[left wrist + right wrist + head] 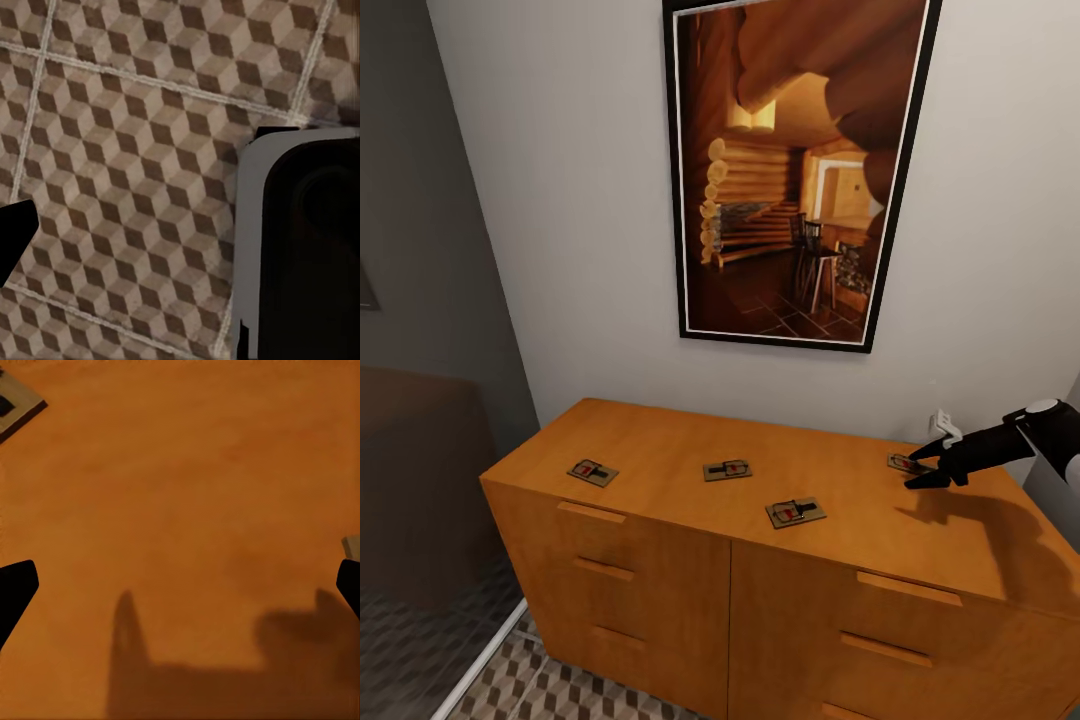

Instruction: Take the four mousetraps from the cabinet in the bathroom and place them on the bathroom floor. Make sure all four end up on the same floor surface, and ensure that at least two of them are either under or directly next to the same bathroom sink.

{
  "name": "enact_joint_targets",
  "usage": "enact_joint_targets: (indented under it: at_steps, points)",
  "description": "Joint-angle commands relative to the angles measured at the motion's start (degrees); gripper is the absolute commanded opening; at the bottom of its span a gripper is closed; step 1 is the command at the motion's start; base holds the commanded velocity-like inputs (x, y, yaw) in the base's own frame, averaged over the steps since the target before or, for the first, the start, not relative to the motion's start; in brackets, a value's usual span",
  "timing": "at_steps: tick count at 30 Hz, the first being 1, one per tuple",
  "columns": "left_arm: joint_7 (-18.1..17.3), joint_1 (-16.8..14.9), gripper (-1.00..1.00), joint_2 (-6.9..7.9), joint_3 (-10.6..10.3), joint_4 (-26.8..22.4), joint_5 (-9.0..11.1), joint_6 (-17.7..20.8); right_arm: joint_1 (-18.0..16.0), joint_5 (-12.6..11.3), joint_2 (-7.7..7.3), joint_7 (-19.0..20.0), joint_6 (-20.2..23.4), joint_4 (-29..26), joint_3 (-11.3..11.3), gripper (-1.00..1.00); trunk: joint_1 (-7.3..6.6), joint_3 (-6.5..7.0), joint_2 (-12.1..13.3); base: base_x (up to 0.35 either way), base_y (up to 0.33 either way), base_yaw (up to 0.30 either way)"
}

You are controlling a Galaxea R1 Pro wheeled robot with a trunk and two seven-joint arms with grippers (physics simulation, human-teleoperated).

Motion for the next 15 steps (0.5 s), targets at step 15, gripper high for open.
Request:
enact_joint_targets:
  at_steps: [15]
  points:
    - [0.2, 0.0, 1.0, -0.65, 0.0, 0.1, 0.1, 2.3, 0.0, 0.1, 0.49, 0.2, 0.1, -0.3, -0.1, 1.0, 0.0, -0.05, 0.0, 0.0, 0.0, 0.0]
